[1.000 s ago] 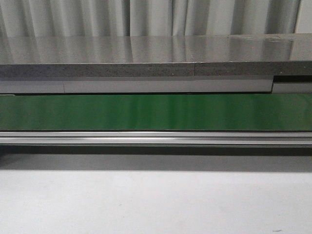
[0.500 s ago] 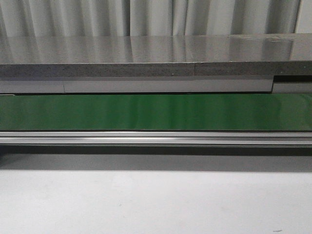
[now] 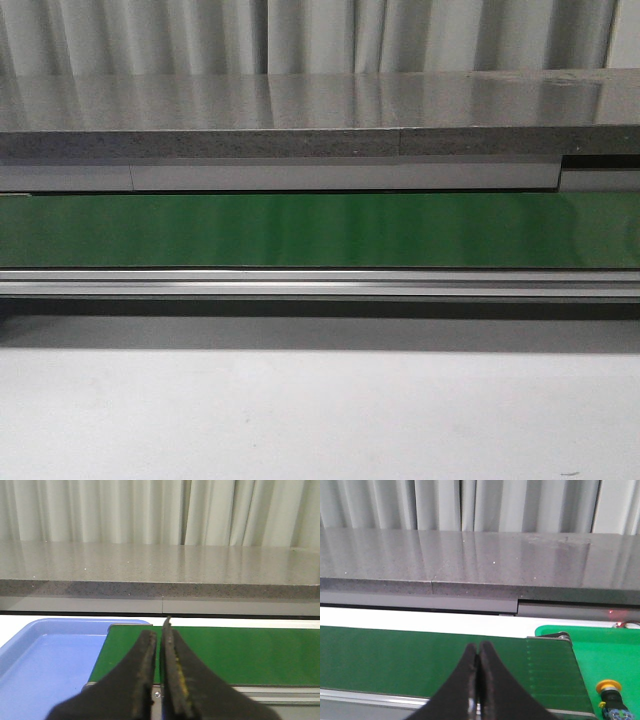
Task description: Move button from right to left
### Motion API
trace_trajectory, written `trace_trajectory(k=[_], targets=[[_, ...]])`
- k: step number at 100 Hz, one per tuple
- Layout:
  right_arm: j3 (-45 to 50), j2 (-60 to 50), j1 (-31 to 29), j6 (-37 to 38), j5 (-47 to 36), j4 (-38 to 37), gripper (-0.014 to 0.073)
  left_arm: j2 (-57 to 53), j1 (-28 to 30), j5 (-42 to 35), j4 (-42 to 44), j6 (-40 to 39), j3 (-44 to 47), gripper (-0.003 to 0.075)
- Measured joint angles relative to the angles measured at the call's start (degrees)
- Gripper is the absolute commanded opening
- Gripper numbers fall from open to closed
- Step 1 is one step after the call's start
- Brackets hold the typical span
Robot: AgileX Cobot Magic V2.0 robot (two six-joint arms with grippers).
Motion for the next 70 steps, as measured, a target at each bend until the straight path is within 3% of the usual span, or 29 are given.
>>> trace_trajectory(k=[40,70], targets=[[-25.05,23.36,0.0,0.0,28.27,0.0,-0.0067,0.0,0.0,0.0,0.0,0.0,0.0,0.0005],[-30.94,37.46,0.0,0.0,33.22,0.71,-0.0067,0.0,0.0,0.0,0.0,0.0,0.0,0.0005]])
